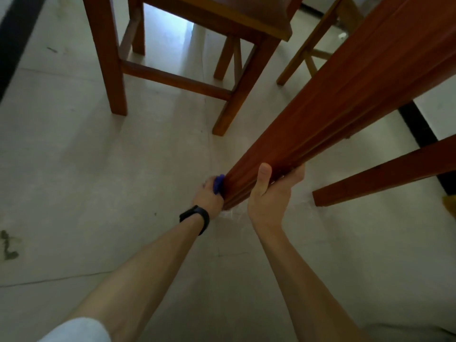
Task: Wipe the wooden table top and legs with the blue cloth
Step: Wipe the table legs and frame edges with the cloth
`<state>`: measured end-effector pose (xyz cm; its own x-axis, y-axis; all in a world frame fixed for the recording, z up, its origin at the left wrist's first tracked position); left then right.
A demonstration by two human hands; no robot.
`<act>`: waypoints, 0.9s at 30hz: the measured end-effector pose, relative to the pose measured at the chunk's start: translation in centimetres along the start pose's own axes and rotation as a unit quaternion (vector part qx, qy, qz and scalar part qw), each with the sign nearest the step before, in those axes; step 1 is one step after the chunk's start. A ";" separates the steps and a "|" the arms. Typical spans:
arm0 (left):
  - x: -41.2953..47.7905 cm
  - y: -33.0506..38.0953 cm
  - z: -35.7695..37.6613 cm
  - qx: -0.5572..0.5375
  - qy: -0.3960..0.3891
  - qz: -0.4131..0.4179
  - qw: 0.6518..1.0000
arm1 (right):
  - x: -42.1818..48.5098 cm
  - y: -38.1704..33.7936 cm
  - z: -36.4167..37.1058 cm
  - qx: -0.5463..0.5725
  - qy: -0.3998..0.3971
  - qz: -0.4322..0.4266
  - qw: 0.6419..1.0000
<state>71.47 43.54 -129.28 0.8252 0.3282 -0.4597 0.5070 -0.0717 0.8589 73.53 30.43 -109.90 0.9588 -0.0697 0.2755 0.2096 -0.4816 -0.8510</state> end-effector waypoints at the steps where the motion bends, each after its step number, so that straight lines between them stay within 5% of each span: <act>1: -0.5 -0.7 1.0 0.030 -0.084 -0.047 0.995 | 0.0 -0.1 -0.2 -0.007 -0.005 0.007 1.000; 3: -2.7 -3.0 2.0 0.113 -0.272 -0.125 0.947 | 0.1 0.0 -0.4 -0.004 -0.032 0.019 0.999; 5: -4.7 -3.4 2.0 0.077 -0.350 -0.157 0.921 | 0.0 0.9 -0.5 0.014 -0.075 0.037 0.996; 8: -5.0 -1.3 1.1 -0.033 -0.262 -0.133 0.955 | -2.8 5.2 0.1 0.023 -0.145 0.145 0.978; 13: -10.3 -1.2 1.6 -0.123 -0.232 -0.226 0.938 | -12.3 12.5 3.0 0.052 -0.243 0.350 0.903; 17: -12.8 -3.5 2.0 -0.091 -0.232 -0.276 0.928 | -15.7 13.3 4.9 0.128 -0.241 0.385 0.882; 20: -13.0 -3.3 0.5 -0.025 -0.213 -0.265 0.940 | -15.6 12.8 5.3 0.070 -0.282 0.327 0.899; 24: -12.1 2.7 -1.8 0.056 -0.199 -0.152 0.967 | -11.3 11.5 1.9 0.011 -0.177 0.314 0.933; 27: -10.3 10.0 -5.0 0.133 -0.062 0.031 0.989 | -6.9 7.5 -2.0 0.099 -0.008 0.255 0.962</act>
<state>66.86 44.13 -114.82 0.8725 0.1982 -0.4466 0.4885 -0.3381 0.8044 68.07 25.59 -117.32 0.9489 -0.2382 -0.2069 -0.2589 -0.2130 -0.9421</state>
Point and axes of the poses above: each hand's wrist, its own x-axis towards the middle knuckle, its own z-axis out of the palm, y = z × x, the point moved 8 cm from there along x, towards the middle knuckle, and after that the axes turned 7 degrees about z, right-handed, at the moved point
